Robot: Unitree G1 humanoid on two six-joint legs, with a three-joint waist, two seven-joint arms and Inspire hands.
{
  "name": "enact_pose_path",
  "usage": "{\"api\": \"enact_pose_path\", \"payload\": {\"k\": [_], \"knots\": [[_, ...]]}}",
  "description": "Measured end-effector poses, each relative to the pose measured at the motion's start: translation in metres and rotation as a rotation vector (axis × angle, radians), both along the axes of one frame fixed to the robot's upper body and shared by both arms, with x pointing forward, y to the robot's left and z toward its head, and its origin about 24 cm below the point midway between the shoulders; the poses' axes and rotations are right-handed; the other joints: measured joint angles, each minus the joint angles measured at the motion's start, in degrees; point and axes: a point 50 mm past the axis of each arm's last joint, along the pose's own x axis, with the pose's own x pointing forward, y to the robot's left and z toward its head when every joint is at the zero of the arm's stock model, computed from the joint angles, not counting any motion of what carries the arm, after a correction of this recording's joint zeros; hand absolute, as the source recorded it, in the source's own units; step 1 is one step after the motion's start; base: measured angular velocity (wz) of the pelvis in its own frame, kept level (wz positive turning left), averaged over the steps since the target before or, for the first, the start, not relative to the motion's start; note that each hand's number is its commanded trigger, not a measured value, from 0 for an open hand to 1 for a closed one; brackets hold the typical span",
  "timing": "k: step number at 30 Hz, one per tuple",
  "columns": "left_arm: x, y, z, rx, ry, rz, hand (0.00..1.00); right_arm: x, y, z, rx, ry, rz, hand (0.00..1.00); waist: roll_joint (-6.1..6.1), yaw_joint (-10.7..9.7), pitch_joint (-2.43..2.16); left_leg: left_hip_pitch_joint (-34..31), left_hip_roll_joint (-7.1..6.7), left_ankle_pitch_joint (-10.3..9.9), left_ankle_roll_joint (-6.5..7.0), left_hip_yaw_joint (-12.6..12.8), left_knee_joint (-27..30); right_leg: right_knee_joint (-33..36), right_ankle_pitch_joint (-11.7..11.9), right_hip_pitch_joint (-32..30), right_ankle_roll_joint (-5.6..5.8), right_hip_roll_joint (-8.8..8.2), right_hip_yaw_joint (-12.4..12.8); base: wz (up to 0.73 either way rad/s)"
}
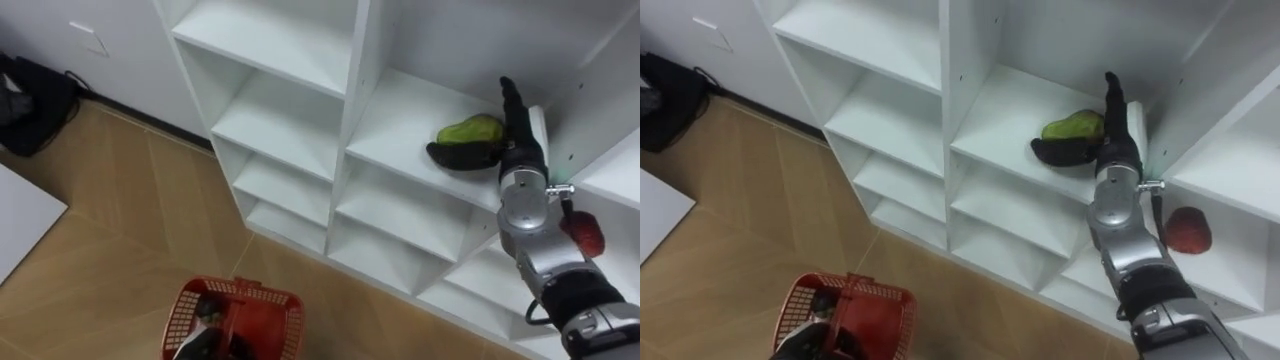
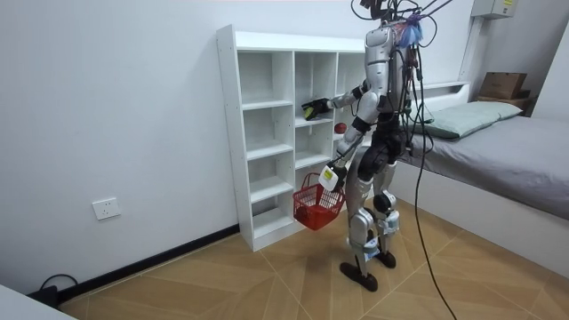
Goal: Collect fruits from the closet
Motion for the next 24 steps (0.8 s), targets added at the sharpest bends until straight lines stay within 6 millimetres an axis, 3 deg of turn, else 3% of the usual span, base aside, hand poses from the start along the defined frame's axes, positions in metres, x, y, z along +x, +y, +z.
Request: {"api": "enact_pose_path", "payload": {"k": [10,15,16,17,18,19,24], "knots": [[-0.001,-0.002,-0.001,0.004,0.001,0.004,1.0,0.0,0.002,0.0,0.009,-0.001,0.008,0.0,-0.02,-0.09,-0.01,0.17,0.03,0.01,0.02,0.4,-0.02,0.0,0.0,-0.03,0.0,0.01,0.69,-0.01],[-0.003,-0.001,-0.003,-0.012,0.013,0.037,1.0,0.001,0.011,0.0,0.036,-0.012,0.021,0.0,-0.02,-1.21,-0.01,0.32,0.04,0.01,0.02,0.55,-0.04,0.02,0.0,-0.02,0.0,0.02,0.86,-0.01],[-0.003,-0.001,-0.003,-0.012,0.013,0.036,1.0,0.001,0.011,-0.001,0.035,-0.014,0.024,0.53,-0.03,-1.23,0.0,0.38,0.05,0.01,0.02,0.63,-0.05,0.04,0.0,-0.03,0.0,0.02,0.99,-0.07],[-0.003,-0.002,-0.003,-0.012,0.012,0.033,1.0,0.0,0.012,-0.002,0.024,-0.012,0.03,0.66,-0.03,-1.31,0.0,0.52,0.05,0.01,0.02,0.72,-0.15,0.04,0.0,0.0,0.01,0.01,1.16,-0.07],[-0.002,-0.002,-0.003,-0.011,0.011,0.034,1.0,-0.001,0.012,-0.003,0.014,-0.012,0.038,0.88,-0.03,-1.32,-0.01,0.65,0.06,0.01,0.02,0.89,-0.26,0.06,-0.01,0.04,0.01,0.02,1.27,-0.06],[-0.002,-0.002,-0.003,-0.011,0.011,0.034,1.0,-0.002,0.013,-0.003,0.014,-0.013,0.04,1.0,-0.03,-1.32,-0.01,0.69,0.07,0.01,0.02,0.96,-0.29,0.07,-0.01,0.04,0.01,0.02,1.33,-0.06],[-0.002,-0.003,-0.002,-0.013,0.009,0.033,1.0,-0.002,0.017,-0.002,-0.014,-0.029,0.043,1.0,-0.09,-1.33,-0.05,1.12,0.14,0.02,0.06,1.52,-0.82,0.08,-0.01,0.03,0.02,0.02,2.0,-0.05]]}}
